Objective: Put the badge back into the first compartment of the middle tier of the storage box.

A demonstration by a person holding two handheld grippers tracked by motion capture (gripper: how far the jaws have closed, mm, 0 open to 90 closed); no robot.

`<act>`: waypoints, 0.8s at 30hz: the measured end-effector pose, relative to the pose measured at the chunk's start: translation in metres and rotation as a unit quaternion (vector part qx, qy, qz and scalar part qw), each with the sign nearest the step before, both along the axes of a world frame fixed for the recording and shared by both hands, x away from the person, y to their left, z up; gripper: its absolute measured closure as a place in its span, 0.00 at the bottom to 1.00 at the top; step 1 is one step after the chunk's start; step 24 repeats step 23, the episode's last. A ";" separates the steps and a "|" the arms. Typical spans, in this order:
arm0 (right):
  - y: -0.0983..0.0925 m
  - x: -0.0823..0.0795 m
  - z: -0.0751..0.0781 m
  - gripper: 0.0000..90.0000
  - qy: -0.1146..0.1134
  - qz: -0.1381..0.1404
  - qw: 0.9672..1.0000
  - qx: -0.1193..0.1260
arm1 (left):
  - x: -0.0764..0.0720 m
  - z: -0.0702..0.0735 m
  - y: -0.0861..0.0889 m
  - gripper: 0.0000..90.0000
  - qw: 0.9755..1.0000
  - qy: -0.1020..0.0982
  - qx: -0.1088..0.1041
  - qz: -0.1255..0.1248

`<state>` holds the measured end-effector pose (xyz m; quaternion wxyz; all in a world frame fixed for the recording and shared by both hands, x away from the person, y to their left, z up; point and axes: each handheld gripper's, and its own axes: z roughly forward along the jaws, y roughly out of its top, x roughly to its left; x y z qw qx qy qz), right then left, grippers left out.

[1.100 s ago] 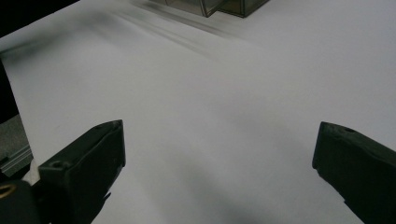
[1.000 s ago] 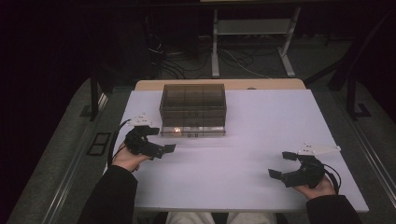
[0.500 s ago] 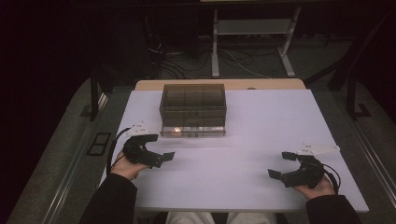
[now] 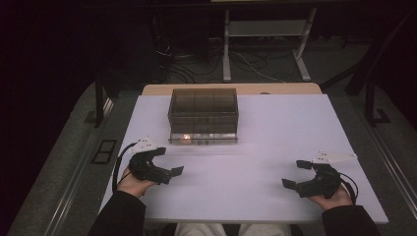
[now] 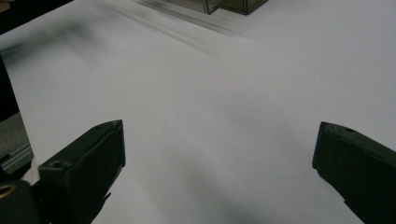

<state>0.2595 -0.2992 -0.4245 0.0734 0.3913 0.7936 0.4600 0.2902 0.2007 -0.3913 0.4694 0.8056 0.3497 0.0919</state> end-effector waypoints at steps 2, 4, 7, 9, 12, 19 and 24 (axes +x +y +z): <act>0.000 0.000 0.000 0.02 -0.002 0.001 1.000 -0.001 | -0.002 -0.002 0.001 0.00 1.000 -0.002 -0.003 0.003; 0.000 0.000 0.000 0.02 -0.001 0.002 1.000 -0.002 | -0.004 -0.005 0.001 0.00 1.000 -0.003 -0.007 0.008; 0.000 0.000 0.000 0.02 -0.001 0.002 1.000 -0.001 | -0.008 -0.011 0.001 0.00 1.000 -0.003 -0.014 0.014; 0.000 0.000 -0.001 0.02 0.000 0.002 1.000 -0.001 | -0.009 -0.015 0.002 0.00 1.000 -0.001 -0.015 0.016; 0.001 0.000 -0.001 0.02 -0.001 0.004 1.000 -0.002 | -0.012 -0.021 0.002 0.00 1.000 -0.002 -0.019 0.023; 0.001 0.000 -0.001 0.02 -0.002 0.004 1.000 -0.002 | -0.018 -0.033 0.001 0.00 0.999 -0.008 -0.028 0.043; 0.001 0.000 -0.001 0.02 0.000 0.004 1.000 -0.002 | -0.018 -0.037 0.000 0.00 0.999 -0.006 -0.032 0.041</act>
